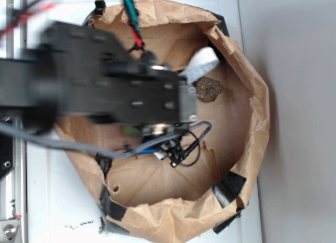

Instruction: Grab the green animal.

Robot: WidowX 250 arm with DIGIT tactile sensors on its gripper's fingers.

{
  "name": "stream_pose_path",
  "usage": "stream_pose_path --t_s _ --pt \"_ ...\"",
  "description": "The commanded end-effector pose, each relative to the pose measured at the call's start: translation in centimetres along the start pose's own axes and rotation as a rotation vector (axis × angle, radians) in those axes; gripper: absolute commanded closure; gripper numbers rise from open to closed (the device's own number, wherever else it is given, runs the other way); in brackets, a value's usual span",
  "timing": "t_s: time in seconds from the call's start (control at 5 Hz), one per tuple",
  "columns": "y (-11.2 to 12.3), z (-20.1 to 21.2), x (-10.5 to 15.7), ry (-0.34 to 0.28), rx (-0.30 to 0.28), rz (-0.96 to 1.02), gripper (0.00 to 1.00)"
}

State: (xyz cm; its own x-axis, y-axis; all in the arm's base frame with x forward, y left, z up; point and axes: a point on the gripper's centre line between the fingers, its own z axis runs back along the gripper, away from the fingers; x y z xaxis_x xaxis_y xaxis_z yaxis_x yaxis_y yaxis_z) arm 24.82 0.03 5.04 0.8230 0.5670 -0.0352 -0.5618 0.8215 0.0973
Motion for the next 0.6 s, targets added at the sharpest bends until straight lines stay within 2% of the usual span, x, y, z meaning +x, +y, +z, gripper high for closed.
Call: stream_pose_path --t_s 0.0,0.2,0.4 --pt "-0.44 -1.69 4.23 0.001 0.011 0.023 0.0" --pt "-0.39 -1.77 4.13 -0.012 0.016 0.041 1.0" --pt "-0.29 -0.82 3.56 -0.104 0.008 0.039 1.0"
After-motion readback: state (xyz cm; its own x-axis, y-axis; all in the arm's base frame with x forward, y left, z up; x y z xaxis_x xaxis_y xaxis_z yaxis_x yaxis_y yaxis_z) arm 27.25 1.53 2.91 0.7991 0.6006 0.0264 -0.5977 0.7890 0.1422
